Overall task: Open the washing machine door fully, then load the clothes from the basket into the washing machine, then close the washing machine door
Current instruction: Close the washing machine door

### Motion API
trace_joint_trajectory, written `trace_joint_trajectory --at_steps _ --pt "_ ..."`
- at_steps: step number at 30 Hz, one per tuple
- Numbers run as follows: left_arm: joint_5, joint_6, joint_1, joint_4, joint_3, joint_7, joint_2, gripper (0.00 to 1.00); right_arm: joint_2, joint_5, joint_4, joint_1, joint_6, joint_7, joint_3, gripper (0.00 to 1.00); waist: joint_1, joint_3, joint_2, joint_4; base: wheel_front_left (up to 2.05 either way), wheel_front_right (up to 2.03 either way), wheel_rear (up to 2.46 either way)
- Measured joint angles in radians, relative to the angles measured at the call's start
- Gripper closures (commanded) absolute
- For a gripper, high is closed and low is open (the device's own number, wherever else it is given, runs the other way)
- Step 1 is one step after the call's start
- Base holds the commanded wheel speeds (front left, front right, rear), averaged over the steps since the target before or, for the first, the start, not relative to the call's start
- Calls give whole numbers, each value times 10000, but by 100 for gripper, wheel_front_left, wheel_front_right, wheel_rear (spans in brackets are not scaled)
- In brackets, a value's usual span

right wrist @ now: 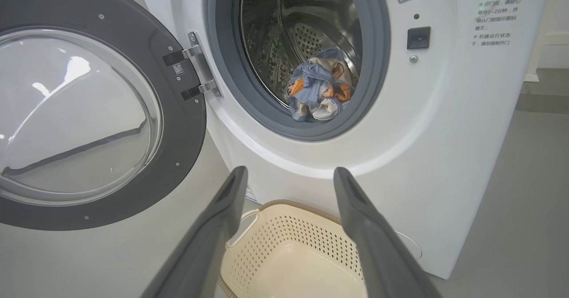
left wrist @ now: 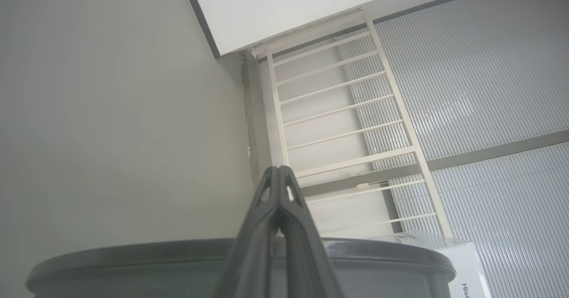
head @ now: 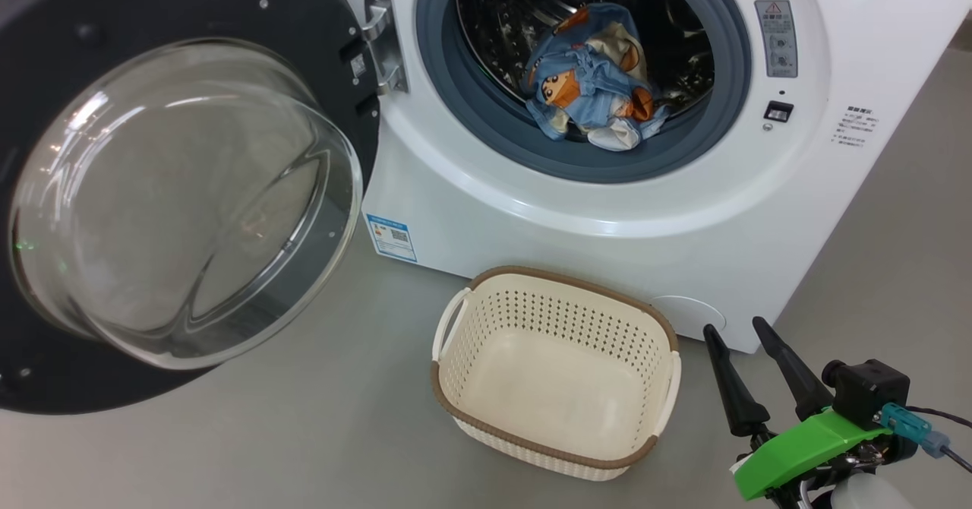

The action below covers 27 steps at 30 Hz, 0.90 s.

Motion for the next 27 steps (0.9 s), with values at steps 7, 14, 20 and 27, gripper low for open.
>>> trace_joint_trajectory --at_steps 7,14,20,27 --pt "324 0 -171 456 -176 -105 -13 100 -23 -46 29 -197 0 0 17 0 1 195 0 -199 0 0 0" --pt "439 0 -217 805 -525 560 -77 100 -59 -84 84 -198 0 0 17 0 -1 123 0 -241 0 0 0" --pt "472 0 -217 773 -732 1430 4 100 -58 -84 102 -197 0 0 19 0 -1 2 0 -168 0 0 0" --pt "506 4 3 169 -1160 3371 132 100 -27 -69 121 -155 0 0 19 0 -1 -297 0 -7 0 0 0"
